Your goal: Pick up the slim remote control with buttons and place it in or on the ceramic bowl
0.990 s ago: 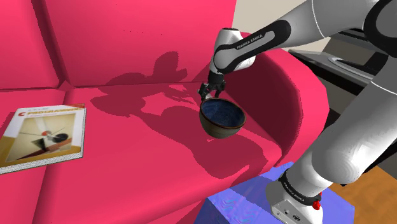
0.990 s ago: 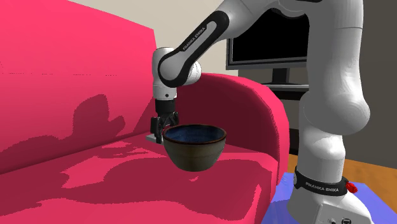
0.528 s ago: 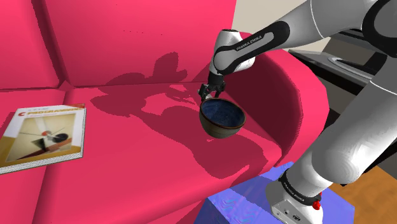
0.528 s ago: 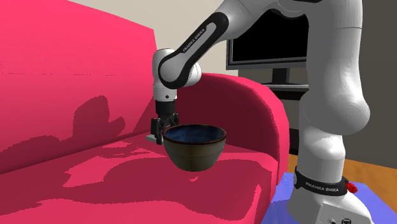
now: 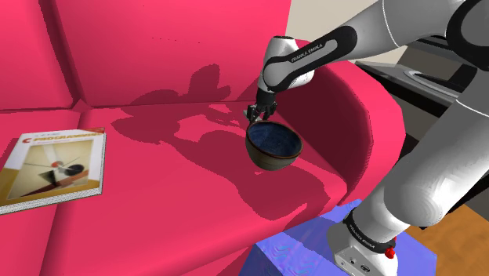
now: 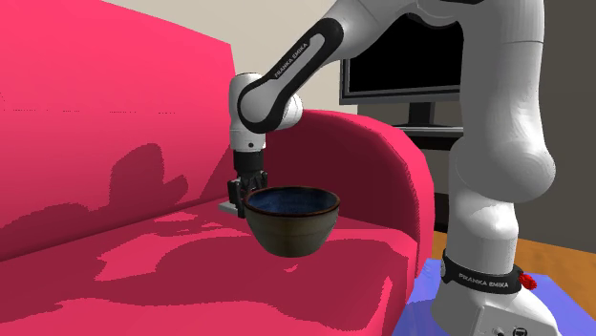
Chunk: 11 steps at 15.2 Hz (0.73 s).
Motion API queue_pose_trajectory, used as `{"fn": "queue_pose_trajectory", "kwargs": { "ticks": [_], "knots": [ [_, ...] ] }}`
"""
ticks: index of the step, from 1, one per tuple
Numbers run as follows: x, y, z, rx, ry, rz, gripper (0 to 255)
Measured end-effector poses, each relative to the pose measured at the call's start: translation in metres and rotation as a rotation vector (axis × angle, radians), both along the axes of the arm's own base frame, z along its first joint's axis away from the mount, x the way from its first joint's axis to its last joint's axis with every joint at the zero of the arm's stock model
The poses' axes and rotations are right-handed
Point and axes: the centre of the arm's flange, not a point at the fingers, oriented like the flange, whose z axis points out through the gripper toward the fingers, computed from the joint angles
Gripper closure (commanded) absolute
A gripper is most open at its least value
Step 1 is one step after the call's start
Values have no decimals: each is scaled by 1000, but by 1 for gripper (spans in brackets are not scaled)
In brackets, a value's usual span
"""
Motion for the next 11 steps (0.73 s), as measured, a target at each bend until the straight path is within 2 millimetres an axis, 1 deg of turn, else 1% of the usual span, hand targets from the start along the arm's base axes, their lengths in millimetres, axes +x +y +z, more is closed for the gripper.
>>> {"fn": "queue_pose_trajectory", "kwargs": {
  "ticks": [2,5,11],
  "knots": [
    [0,0,0,0,0,0,255],
    [0,0,9,0,1,1,255],
    [0,1,41,0,1,1,255]
  ]
}}
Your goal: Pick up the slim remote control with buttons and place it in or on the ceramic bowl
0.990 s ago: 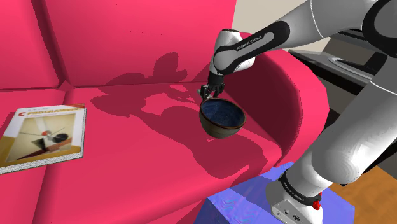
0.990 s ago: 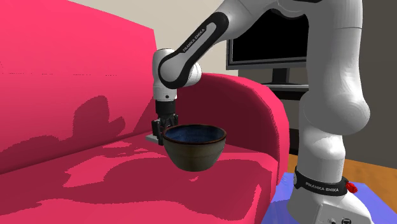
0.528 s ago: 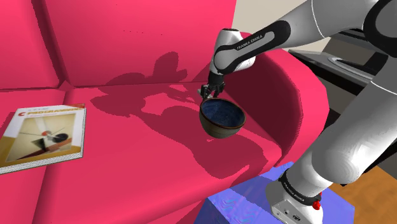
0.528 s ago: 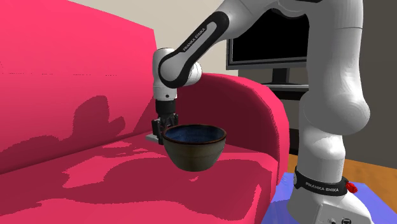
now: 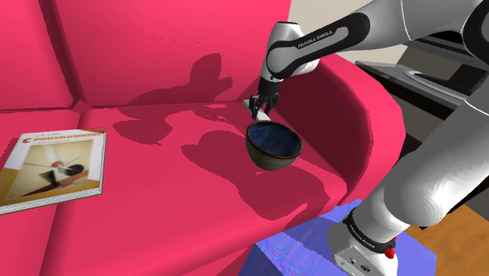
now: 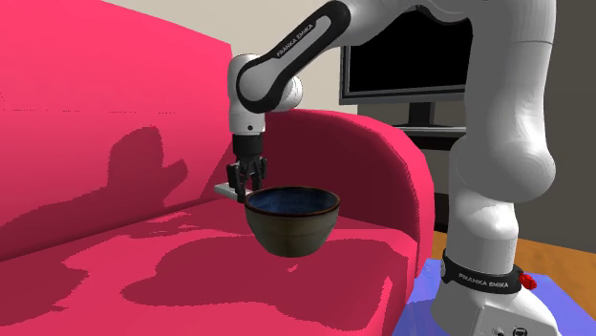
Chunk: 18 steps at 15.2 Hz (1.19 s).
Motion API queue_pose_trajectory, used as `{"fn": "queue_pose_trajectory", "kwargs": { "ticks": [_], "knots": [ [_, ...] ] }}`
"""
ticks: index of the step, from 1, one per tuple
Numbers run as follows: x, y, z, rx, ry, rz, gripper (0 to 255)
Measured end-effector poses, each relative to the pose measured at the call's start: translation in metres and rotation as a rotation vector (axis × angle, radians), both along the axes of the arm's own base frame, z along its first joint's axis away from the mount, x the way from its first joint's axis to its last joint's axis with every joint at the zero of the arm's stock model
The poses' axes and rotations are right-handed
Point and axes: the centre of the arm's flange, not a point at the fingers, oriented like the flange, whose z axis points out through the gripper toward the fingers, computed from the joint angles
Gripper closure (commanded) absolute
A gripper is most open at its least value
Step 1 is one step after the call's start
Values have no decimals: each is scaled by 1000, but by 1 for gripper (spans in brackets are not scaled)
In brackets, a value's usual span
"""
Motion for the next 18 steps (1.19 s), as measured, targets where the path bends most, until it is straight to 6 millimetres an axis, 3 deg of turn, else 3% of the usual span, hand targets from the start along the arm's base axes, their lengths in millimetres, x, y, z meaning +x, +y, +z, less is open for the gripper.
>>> {"fn": "queue_pose_trajectory", "kwargs": {
  "ticks": [18],
  "knots": [
    [-2,-2,95,0,0,0,255]
  ]
}}
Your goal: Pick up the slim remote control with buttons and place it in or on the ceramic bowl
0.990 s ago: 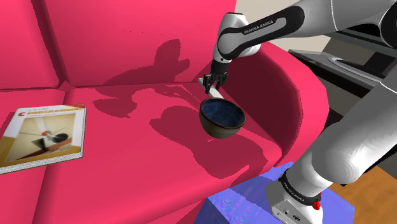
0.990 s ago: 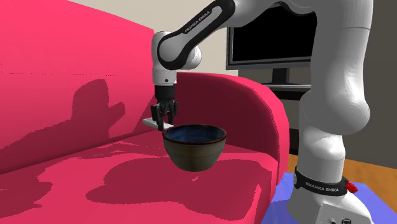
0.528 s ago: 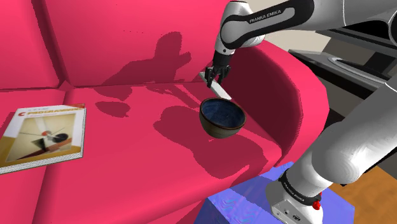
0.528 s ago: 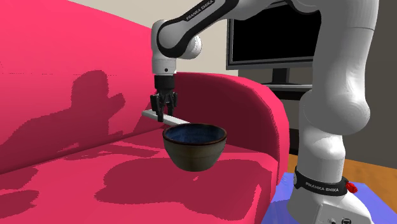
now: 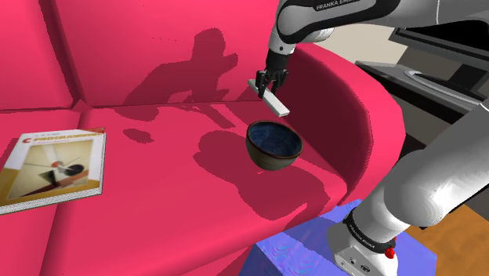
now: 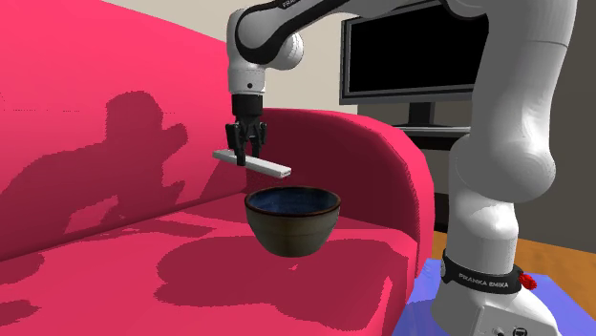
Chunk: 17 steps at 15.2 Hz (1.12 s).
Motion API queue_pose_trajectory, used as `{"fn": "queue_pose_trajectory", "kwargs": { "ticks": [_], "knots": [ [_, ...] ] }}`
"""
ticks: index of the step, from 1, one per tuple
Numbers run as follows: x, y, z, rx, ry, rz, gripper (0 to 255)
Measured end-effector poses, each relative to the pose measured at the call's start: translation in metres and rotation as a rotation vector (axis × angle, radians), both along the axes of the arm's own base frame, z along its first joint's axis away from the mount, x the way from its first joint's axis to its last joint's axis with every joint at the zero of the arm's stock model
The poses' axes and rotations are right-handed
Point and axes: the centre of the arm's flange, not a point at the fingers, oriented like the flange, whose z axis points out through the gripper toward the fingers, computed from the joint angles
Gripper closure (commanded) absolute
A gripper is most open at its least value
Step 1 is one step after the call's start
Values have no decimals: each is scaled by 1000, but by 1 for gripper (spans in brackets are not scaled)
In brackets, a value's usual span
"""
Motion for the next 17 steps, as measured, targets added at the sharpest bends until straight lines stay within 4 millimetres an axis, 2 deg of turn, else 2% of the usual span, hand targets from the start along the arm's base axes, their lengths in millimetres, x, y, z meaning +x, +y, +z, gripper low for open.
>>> {"fn": "queue_pose_trajectory", "kwargs": {
  "ticks": [5,7,12,17],
  "knots": [
    [3,2,26,0,0,0,255],
    [-3,5,35,0,0,0,255],
    [-51,39,38,1,0,1,255],
    [-103,83,42,1,0,1,255]
  ]
}}
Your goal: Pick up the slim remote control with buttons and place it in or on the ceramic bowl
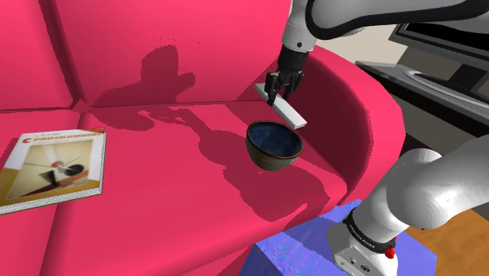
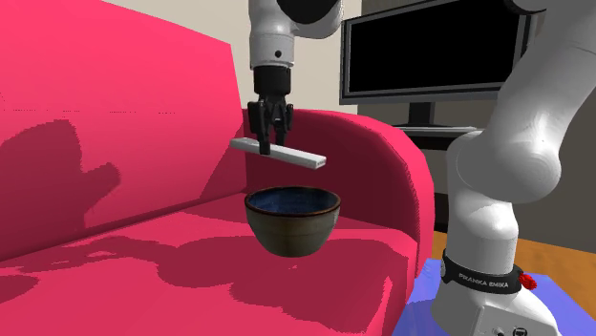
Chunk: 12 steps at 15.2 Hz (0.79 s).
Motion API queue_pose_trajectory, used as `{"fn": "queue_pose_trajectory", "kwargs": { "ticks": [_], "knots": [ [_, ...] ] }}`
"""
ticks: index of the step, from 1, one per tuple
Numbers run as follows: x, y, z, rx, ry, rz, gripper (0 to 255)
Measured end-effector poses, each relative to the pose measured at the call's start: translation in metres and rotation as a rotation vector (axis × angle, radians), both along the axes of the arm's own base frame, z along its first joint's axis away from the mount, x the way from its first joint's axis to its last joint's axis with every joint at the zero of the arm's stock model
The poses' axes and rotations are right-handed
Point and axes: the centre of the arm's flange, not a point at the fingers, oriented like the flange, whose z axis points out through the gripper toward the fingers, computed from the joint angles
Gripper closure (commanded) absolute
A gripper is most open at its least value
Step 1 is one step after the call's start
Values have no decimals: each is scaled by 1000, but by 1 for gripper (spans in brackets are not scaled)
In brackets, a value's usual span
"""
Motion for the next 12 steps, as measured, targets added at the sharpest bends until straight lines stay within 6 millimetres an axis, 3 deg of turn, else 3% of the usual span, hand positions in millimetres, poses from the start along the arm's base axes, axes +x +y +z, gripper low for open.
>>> {"fn": "queue_pose_trajectory", "kwargs": {
  "ticks": [5,12],
  "knots": [
    [-45,37,-2,-1,0,0,255],
    [-50,38,-37,-1,1,-1,255]
  ]
}}
